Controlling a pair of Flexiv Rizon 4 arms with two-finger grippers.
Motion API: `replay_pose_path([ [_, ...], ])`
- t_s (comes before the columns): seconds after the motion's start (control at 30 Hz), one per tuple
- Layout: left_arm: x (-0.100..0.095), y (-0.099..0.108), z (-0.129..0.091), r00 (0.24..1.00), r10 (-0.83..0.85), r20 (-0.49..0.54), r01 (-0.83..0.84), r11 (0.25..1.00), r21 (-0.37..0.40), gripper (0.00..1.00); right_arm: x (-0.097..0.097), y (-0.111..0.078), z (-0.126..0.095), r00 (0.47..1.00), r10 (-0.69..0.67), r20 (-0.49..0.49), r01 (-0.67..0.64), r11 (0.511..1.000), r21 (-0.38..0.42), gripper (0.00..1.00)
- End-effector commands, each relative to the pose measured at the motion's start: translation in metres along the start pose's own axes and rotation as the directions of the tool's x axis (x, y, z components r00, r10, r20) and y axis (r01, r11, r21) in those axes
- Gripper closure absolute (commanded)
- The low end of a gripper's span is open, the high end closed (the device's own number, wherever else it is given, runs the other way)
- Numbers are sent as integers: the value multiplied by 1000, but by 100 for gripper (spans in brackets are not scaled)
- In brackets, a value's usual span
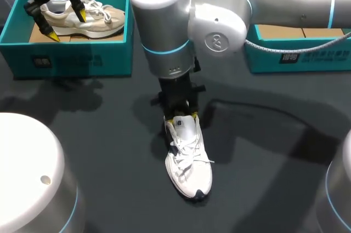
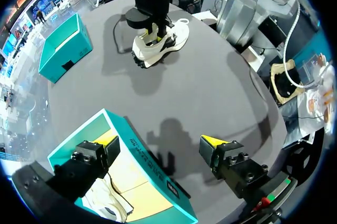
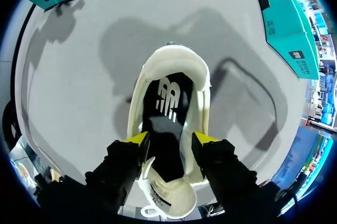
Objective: Take the shoe out of the shoebox, open the shoe tongue, remove and reinsert the insole, then place the shoe into the shoebox
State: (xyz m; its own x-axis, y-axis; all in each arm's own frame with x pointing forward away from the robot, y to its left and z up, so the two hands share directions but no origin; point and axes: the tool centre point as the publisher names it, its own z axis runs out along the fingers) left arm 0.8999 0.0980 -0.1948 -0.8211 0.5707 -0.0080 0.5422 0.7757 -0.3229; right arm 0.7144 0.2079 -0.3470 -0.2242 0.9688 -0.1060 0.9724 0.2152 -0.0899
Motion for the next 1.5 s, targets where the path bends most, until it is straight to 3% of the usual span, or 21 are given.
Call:
replay_pose_path([
  [0.03, 0, 0, 0, 1000, 1, -2, -1, 1000, -3, 0, 0, -2, 4, 1000, 1, -9, -1, 1000, 0, 29],
  [0.13, 0, 0, 0, 1000, 1, -2, -1, 1000, -3, 0, 0, -3, 5, 1000, 2, -12, -2, 1000, 3, 10],
  [0.27, 0, 0, 0, 1000, 1, -2, -1, 1000, -3, 0, 1, -7, 2, 1000, 9, -7, -9, 1000, 3, 0],
  [0.7, 0, 0, 0, 1000, 1, -2, -1, 1000, -3, 0, 3, -19, -12, 998, 53, 25, -51, 997, -52, 0],
  [1.2, 0, 0, 0, 1000, 1, -2, -1, 1000, -3, 0, 1, -28, -23, 996, 87, 34, -83, 991, -107, 9],
  [1.5, 0, 0, 0, 1000, 1, -2, -1, 1000, -3, 0, 1, -50, -31, 990, 135, 31, -130, 983, -133, 13],
])
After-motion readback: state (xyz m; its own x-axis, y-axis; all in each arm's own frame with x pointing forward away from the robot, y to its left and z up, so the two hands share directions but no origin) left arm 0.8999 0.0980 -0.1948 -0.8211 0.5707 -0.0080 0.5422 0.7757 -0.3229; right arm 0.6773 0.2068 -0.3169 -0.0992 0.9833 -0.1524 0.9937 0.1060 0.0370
